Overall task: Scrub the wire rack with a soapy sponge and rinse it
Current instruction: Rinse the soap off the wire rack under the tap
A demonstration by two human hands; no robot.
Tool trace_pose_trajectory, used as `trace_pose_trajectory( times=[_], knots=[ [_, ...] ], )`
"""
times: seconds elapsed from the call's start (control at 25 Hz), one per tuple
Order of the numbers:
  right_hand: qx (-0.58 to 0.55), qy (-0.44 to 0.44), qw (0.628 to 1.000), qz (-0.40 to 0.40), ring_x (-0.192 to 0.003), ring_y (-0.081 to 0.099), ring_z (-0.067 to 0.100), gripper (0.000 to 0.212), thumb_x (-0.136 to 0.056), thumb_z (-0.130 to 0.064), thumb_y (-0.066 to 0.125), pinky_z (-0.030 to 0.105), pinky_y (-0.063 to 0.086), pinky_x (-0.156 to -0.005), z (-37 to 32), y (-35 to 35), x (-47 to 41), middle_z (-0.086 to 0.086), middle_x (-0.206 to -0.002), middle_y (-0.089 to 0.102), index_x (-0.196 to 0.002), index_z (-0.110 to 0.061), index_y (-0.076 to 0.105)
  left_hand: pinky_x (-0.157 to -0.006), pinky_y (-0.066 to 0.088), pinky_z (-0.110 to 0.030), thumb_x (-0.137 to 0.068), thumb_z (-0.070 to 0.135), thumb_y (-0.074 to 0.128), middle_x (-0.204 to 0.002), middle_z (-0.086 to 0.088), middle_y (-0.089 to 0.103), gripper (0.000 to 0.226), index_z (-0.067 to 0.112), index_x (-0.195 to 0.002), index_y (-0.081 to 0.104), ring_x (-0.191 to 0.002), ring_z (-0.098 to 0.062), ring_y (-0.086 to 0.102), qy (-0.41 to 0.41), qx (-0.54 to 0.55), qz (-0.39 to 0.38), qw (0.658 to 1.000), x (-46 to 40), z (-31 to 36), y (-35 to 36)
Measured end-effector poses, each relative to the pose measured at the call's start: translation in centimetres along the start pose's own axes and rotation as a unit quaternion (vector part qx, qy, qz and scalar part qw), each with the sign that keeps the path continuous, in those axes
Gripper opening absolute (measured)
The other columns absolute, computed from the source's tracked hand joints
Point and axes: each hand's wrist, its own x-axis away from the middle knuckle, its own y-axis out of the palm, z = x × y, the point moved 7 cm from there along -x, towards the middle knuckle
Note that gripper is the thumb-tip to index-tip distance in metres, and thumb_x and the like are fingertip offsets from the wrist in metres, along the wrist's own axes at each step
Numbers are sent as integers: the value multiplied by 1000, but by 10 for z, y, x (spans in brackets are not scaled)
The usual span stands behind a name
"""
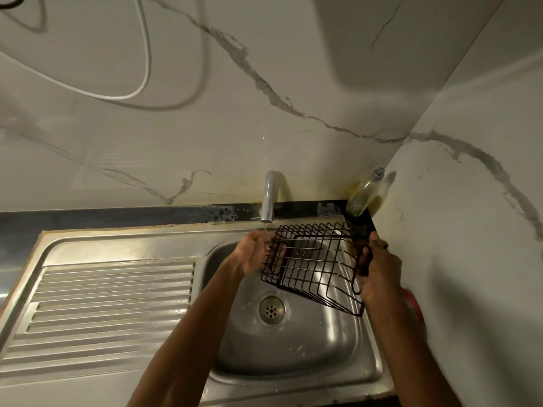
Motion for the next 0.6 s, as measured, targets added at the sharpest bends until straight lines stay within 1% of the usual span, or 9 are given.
trace_pose_trajectory(
  times=[0.04, 0.12, 0.24, 0.28, 0.36, 0.44, 0.52, 0.56, 0.6],
  knots=[
    [23, -10, 1000, 2, -57, 61, 9, 22, -93, -36, 69, 26, 52, -54, -1, 3, 8, -1, -74, 63, -94, -14, 64, -106, 49, -55, -101, 53, 41, -136, -21, 64, 59, 12, -139, 60, -122, -37, 63, 1, -48, -1, 999, -5, 3, 6],
    [59, -44, 997, -26, -47, 48, 8, 25, -95, -35, 66, 23, 42, -45, -4, 13, 32, -1, -64, 55, -80, -16, 60, -102, 51, -55, -93, 70, 49, -126, -18, 70, 69, 15, -131, 64, -116, -36, 67, -27, -96, 38, 994, -11, 5, 15],
    [92, -109, 985, -98, -38, 41, 6, 33, -95, -35, 65, 18, 31, -35, -5, 27, 62, 0, -55, 49, -73, -13, 57, -94, 57, -48, -94, 57, 61, -105, -16, 74, 57, 7, -120, 65, -96, -30, 71, -48, -74, 113, 990, -15, 8, 14],
    [93, -114, 984, -98, -38, 41, 7, 33, -95, -35, 65, 18, 31, -35, -4, 27, 64, 0, -54, 49, -74, -12, 57, -95, 58, -47, -93, 53, 64, -103, -16, 74, 55, 5, -122, 64, -94, -30, 71, -53, -71, 121, 989, -18, 9, 13],
    [88, -107, 988, -69, -44, 43, 11, 31, -94, -34, 67, 22, 36, -41, -6, 20, 61, 0, -57, 51, -73, -13, 57, -100, 56, -49, -90, 54, 67, -109, -17, 76, 61, 6, -127, 64, -104, -33, 72, -58, -77, 113, 989, -22, 8, 13],
    [67, -67, 995, -21, -50, 49, 11, 26, -92, -35, 70, 27, 44, -51, -8, 9, 45, -1, -63, 55, -76, -16, 60, -104, 51, -54, -81, 73, 65, -115, -16, 76, 76, 10, -125, 67, -112, -36, 70, -41, -81, 87, 992, -28, 8, 12],
    [9, -11, 1000, 11, -55, 59, 10, 22, -89, -37, 73, 29, 52, -57, -2, -7, 23, -4, -66, 61, -86, -17, 65, -108, 45, -58, -64, 93, 60, -126, -14, 72, 97, 19, -127, 69, -119, -36, 65, -31, -124, 53, 990, -28, 5, 7],
    [-27, 6, 999, 16, -57, 62, 9, 22, -87, -38, 74, 27, 54, -55, 0, -13, 14, -6, -65, 62, -86, -17, 66, -108, 44, -58, -69, 93, 55, -130, -13, 70, 95, 21, -129, 69, -121, -36, 64, -20, -129, 34, 991, -17, 5, 9],
    [-54, 10, 998, 17, -56, 62, 9, 23, -86, -39, 75, 25, 53, -51, 1, -18, 5, -7, -64, 63, -84, -18, 67, -108, 44, -59, -83, 86, 49, -132, -13, 69, 84, 20, -131, 68, -121, -36, 64, -13, -118, 20, 993, -6, 5, 11]
  ],
)
